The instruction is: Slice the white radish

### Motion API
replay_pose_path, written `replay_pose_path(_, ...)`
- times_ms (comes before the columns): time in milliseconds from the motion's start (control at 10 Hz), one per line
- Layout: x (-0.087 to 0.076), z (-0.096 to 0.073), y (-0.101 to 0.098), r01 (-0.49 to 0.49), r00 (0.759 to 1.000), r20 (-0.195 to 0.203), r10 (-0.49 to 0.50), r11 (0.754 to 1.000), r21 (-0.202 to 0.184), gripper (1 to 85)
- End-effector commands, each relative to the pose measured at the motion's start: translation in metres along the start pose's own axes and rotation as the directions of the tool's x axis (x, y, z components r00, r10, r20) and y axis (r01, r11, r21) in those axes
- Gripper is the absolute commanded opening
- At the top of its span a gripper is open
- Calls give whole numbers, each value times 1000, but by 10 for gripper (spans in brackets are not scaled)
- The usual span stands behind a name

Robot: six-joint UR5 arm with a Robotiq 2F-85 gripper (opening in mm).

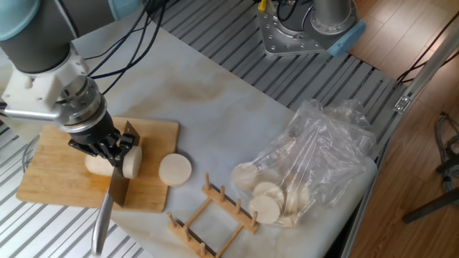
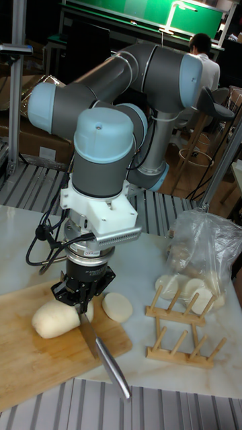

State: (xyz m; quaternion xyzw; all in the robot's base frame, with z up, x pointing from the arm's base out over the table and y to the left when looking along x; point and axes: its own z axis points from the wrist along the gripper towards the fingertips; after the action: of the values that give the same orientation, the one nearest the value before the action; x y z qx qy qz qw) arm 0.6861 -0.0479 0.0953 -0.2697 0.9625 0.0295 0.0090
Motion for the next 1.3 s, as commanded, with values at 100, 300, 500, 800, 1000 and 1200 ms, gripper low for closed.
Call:
replay_pose_path(100, -14, -7, 4, 0, 1000, -23, 0, 1000, 5, 13)
replay_pose_path(300, -20, -9, 10, 3, 1000, -13, -4, 1000, -18, 13)
replay_pose_path(500, -27, -11, 8, 2, 1000, -12, -2, 1000, -6, 13)
replay_pose_path(800, -32, -13, 8, -3, 1000, -16, 3, 1000, 0, 13)
replay_pose_path(1000, -34, -20, 14, -34, 999, -33, 34, 999, 2, 13)
replay_pose_path(1200, -39, -21, 23, -49, 998, -36, 49, 999, -10, 13)
